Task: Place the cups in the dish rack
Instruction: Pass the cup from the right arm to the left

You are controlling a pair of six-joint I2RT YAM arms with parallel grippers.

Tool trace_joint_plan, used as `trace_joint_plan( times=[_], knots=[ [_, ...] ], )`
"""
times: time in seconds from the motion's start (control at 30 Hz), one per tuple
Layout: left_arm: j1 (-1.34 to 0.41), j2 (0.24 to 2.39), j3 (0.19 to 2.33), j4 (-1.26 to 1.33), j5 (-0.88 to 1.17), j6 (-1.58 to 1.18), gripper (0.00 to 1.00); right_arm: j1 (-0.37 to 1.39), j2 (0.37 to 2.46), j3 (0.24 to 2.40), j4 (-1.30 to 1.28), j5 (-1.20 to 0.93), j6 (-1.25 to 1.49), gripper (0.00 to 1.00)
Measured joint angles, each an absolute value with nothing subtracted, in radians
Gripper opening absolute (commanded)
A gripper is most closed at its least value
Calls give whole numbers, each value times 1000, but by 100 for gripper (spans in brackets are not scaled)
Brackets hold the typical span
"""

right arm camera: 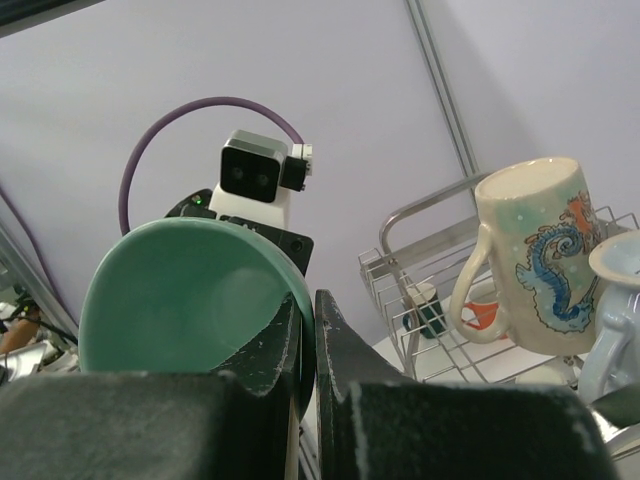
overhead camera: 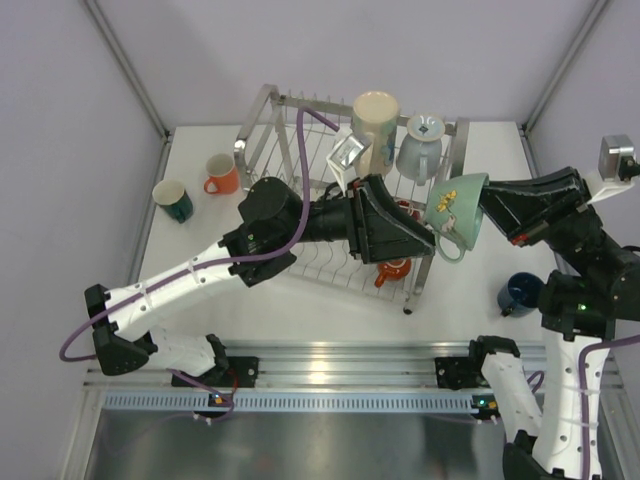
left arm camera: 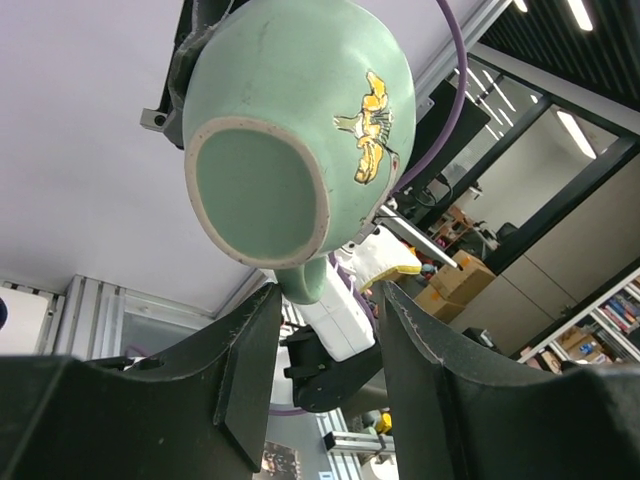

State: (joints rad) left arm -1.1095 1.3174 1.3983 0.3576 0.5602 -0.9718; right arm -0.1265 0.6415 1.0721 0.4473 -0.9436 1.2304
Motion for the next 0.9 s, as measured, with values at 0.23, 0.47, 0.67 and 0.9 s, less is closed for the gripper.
trace_joint_plan(
  times=[0.23,0.47,0.67,0.9],
  knots=[
    [-1113,1316,1398,327,522,-937,50,-124,641,1115,377,-966,1177,0],
    [-1114,1297,1399,295,491,-910,51,-124,641,1126,360,-966,1166,0],
    [-1114,1321,1415,312,510,-922,51,-123,641,1106,414,-962,1205,0],
    [-1114,1374,1423,375,552,-972,48,-120,642,1084,452,-954,1232,0]
  ],
)
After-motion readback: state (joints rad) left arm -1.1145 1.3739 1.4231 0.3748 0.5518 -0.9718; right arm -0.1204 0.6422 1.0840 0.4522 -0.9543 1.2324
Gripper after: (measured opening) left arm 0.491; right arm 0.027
